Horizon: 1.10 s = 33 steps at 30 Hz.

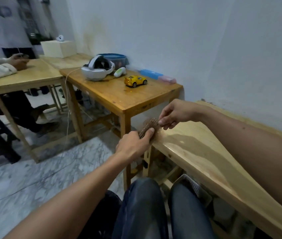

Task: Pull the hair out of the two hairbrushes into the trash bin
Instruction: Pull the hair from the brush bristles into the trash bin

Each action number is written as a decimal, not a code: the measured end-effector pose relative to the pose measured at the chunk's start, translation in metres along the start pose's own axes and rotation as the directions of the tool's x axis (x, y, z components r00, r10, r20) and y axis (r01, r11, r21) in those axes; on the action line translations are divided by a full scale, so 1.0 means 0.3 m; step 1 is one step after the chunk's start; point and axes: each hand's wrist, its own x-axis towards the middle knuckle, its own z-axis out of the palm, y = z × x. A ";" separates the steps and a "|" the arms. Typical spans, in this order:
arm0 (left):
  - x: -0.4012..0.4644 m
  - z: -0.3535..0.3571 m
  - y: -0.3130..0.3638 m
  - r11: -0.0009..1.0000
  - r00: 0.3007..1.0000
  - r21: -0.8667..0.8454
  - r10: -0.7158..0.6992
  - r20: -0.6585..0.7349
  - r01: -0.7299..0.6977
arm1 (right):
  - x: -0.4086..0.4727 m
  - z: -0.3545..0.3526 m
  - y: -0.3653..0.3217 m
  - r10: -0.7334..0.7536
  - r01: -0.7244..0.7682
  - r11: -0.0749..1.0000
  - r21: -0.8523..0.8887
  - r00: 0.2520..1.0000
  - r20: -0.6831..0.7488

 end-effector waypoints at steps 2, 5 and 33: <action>-0.023 -0.012 -0.041 0.999 0.998 0.029 -0.023 -0.059 0.024 | 0.039 0.033 -0.025 -0.034 0.035 0.998 -0.051 0.999 0.037; -0.064 -0.042 -0.104 0.997 0.992 0.033 -0.062 -0.113 0.066 | 0.094 0.105 -0.073 -0.086 0.093 0.992 -0.085 0.992 0.091; -0.613 -0.266 -0.909 0.716 0.644 -0.053 -0.655 -0.396 0.696 | 0.383 0.988 0.020 0.103 -0.097 0.993 -0.063 0.991 0.090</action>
